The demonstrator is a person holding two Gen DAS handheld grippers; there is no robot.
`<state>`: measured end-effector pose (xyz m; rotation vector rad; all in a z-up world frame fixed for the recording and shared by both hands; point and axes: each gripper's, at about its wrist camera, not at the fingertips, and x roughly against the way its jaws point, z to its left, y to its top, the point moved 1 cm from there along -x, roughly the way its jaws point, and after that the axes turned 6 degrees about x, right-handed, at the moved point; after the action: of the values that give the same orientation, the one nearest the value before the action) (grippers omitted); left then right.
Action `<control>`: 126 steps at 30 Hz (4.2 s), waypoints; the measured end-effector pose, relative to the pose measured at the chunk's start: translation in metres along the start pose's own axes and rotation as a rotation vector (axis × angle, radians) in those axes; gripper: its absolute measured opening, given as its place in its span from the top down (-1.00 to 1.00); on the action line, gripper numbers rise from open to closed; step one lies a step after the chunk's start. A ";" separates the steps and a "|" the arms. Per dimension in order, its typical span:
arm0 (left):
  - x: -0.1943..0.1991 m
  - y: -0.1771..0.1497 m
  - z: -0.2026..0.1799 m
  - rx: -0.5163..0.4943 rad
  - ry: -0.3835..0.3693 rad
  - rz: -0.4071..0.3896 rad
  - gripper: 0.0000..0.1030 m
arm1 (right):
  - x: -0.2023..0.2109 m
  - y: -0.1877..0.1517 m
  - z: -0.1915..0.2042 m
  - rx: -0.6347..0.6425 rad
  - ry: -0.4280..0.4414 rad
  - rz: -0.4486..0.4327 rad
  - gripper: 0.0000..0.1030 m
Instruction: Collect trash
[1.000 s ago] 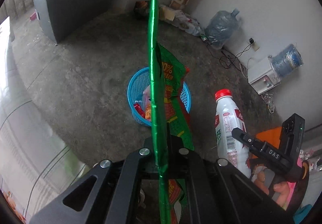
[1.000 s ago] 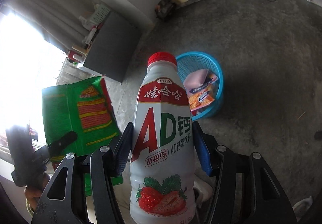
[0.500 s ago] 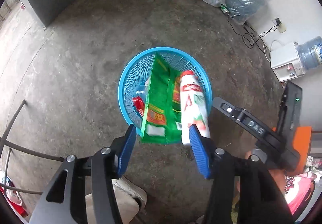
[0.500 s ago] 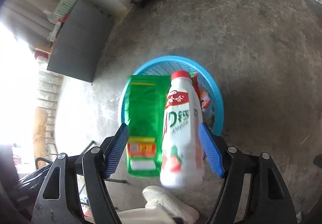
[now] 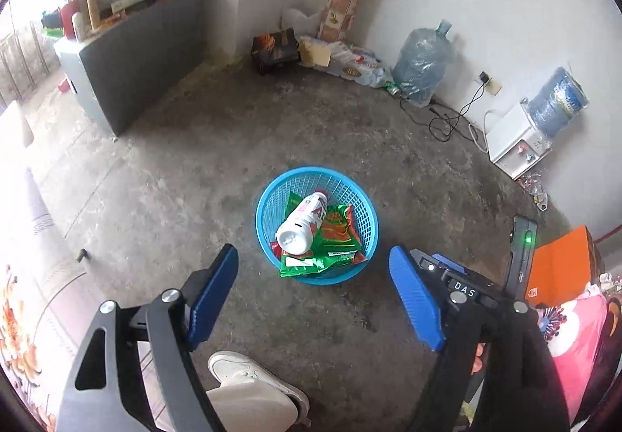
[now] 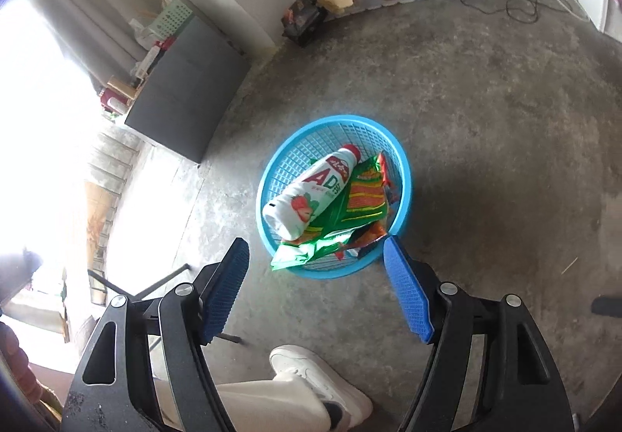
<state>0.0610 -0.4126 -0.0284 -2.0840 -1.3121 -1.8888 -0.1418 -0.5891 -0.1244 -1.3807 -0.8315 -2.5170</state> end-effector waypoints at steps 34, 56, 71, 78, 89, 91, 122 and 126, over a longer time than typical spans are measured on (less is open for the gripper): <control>0.264 -0.242 0.136 0.465 0.407 -0.492 -0.89 | 0.118 -0.145 0.254 0.799 0.145 -0.206 -0.84; 0.261 -0.233 0.136 0.562 0.564 -0.434 -0.89 | 0.126 -0.154 0.269 0.851 -0.028 -0.260 -0.84; 0.225 -0.267 0.156 0.650 0.686 -0.213 -0.89 | 0.087 -0.168 0.260 0.873 -0.123 -0.052 -0.84; 0.234 -0.270 0.165 0.681 0.709 -0.225 -0.89 | 0.088 -0.171 0.269 0.900 -0.124 -0.058 -0.84; 0.246 -0.269 0.169 0.694 0.735 -0.261 -0.89 | 0.096 -0.170 0.279 0.919 -0.108 -0.097 -0.84; 0.247 -0.269 0.169 0.696 0.739 -0.265 -0.89 | 0.097 -0.170 0.281 0.922 -0.103 -0.105 -0.84; 0.251 -0.274 0.169 0.705 0.745 -0.266 -0.89 | 0.104 -0.181 0.288 0.955 -0.087 -0.145 -0.84; 0.251 -0.274 0.169 0.706 0.745 -0.268 -0.89 | 0.105 -0.182 0.288 0.957 -0.087 -0.148 -0.84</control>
<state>0.0099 -0.0092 0.0030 -0.7974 -1.7083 -1.6434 -0.0597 -0.2697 0.0106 -1.0791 -1.8581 -1.6727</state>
